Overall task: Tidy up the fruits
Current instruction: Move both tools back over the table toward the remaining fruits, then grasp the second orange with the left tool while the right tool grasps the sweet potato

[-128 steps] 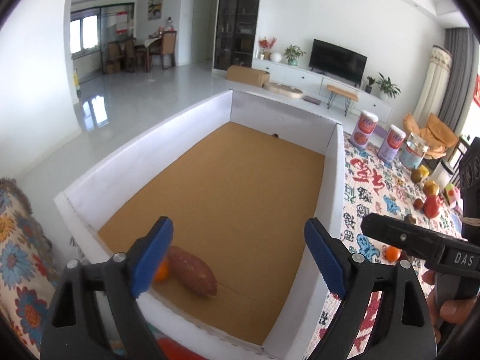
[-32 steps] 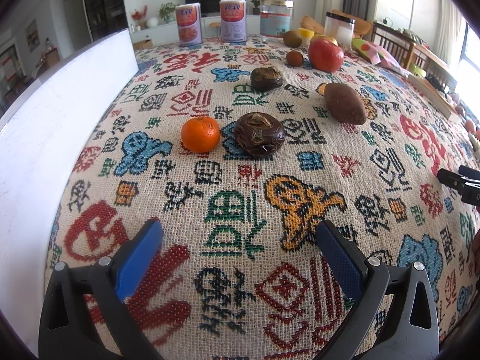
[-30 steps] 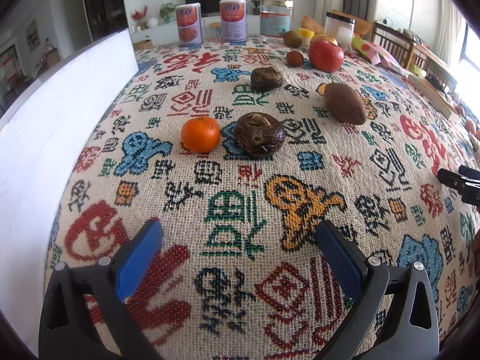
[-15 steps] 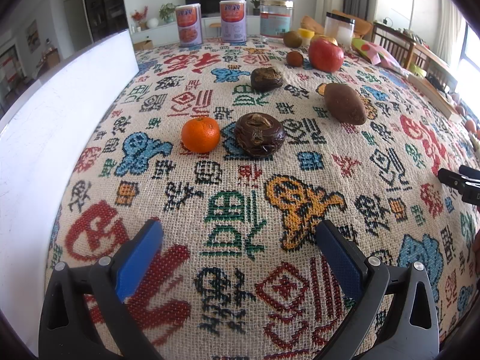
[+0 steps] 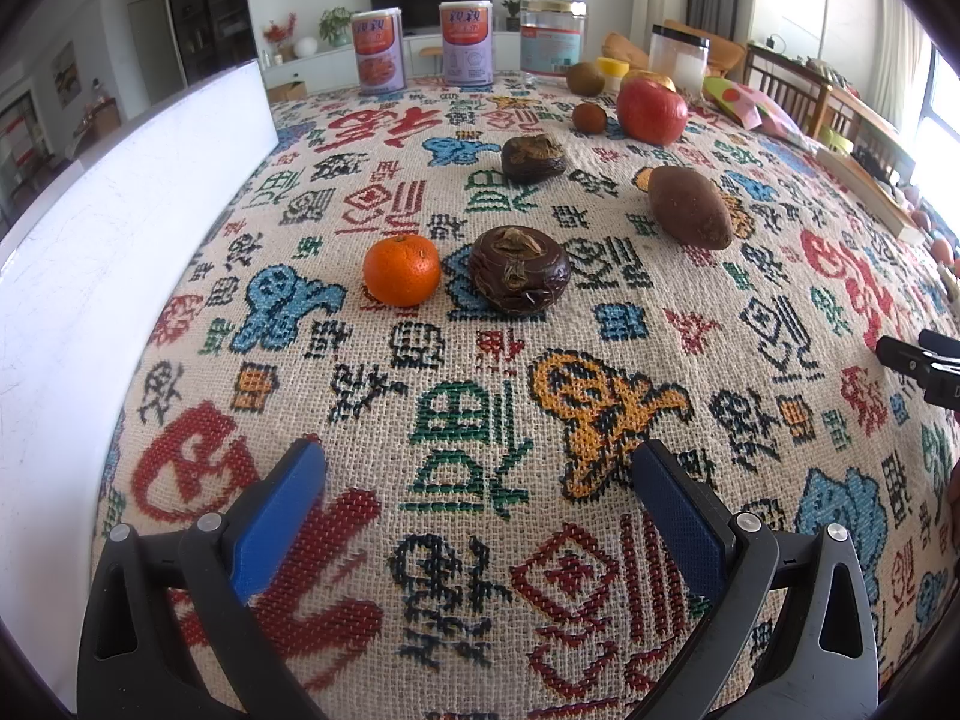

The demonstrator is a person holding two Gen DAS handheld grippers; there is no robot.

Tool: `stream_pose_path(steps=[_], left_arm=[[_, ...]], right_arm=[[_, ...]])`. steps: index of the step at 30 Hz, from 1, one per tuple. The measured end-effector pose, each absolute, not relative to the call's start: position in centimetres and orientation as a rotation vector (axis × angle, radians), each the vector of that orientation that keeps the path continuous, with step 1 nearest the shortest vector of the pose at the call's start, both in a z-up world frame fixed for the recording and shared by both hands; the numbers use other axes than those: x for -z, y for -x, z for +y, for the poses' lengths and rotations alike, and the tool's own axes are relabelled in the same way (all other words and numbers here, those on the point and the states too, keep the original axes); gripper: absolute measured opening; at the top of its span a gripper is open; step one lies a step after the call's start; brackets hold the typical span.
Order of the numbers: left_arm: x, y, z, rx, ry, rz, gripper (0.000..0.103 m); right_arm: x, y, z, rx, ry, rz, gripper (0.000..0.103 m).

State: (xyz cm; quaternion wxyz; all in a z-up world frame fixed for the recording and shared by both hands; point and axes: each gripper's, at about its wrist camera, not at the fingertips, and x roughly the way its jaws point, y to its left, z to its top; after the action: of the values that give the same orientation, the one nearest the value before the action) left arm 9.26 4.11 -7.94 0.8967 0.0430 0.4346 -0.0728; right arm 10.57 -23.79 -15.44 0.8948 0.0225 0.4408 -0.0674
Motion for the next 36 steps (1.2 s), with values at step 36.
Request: stream_pose_path(steps=[36], left_arm=[[7.0, -16.9, 7.4, 0.186, -0.074, 0.954, 0.069]], right_arm=[[15.5, -10.6, -23.8, 0.138, -0.048, 0.913, 0.103]])
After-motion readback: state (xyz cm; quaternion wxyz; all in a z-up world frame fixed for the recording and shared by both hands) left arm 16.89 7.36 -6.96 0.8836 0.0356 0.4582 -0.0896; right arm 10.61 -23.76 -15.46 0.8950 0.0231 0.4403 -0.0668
